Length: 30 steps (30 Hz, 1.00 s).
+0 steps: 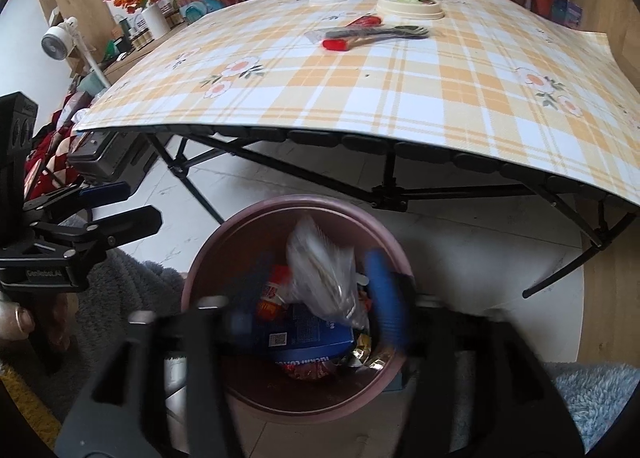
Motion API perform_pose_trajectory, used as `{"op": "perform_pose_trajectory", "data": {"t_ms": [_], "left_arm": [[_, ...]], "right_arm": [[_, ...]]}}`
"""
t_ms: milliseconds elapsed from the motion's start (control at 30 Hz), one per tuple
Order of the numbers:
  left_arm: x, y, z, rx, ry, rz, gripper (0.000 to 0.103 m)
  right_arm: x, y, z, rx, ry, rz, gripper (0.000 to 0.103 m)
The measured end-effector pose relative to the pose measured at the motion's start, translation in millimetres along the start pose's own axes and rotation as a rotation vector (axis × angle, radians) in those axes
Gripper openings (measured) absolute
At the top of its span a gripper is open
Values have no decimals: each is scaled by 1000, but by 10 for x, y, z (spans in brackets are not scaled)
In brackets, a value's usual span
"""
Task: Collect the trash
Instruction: 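Carry the cigarette pack and plastic bag over the bin and open both grippers, then grasp the wrapped black plastic fork with the right gripper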
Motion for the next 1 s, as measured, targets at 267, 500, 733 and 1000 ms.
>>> {"op": "perform_pose_trajectory", "data": {"t_ms": [267,500,733,1000], "left_arm": [[-3,19,49,-4,20,-6,92],[-4,27,76,-5,37,-12,92],[-32,114,97,-7,49,-45,92],[-504,556,271,6,126,-206,92]], "right_arm": [[-8,16,-85,34,-37,-11,92],[-7,28,-117,41,-51,-18,93],[-82,199,-98,13,-43,-81,86],[-782,277,-357,-46,-192,-100,69]]}}
Point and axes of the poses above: each gripper's, at about its wrist camera, not at the fingertips, and y roughly against the way its jaws point, z to its left, x to its underside, the point moved 2 cm from there along -y, roughly the way its jaws point, and after that the axes turned 4 degrees about x, right-handed, at the moved point
